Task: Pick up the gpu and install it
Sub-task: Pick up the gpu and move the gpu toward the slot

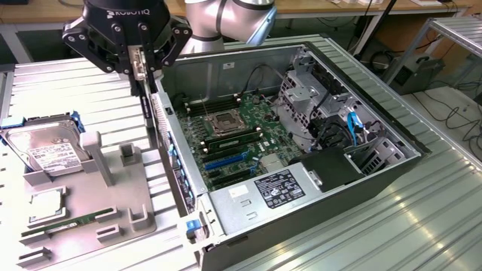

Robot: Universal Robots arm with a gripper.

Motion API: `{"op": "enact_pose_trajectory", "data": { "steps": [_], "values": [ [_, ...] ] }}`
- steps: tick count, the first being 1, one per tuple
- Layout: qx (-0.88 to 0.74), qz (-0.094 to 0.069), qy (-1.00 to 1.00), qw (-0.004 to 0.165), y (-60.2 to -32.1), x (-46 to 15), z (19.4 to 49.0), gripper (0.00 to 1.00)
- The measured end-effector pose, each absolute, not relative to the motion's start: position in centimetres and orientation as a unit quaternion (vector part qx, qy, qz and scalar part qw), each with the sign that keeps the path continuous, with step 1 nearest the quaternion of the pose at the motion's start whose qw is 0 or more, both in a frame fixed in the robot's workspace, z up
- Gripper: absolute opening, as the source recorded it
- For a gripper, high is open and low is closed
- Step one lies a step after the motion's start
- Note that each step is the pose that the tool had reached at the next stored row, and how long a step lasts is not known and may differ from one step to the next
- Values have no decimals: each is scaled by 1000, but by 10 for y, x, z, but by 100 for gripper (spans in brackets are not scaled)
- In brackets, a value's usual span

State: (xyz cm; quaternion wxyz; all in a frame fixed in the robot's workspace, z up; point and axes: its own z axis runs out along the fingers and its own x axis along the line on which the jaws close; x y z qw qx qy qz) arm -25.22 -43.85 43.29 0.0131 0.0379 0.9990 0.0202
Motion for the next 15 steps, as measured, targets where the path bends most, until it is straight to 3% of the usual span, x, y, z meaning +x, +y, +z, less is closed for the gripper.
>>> {"op": "enact_pose_trajectory", "data": {
  "steps": [15],
  "values": [
    [38, 20, 999, 13, -438, -242, 433, 27]
  ]
}}
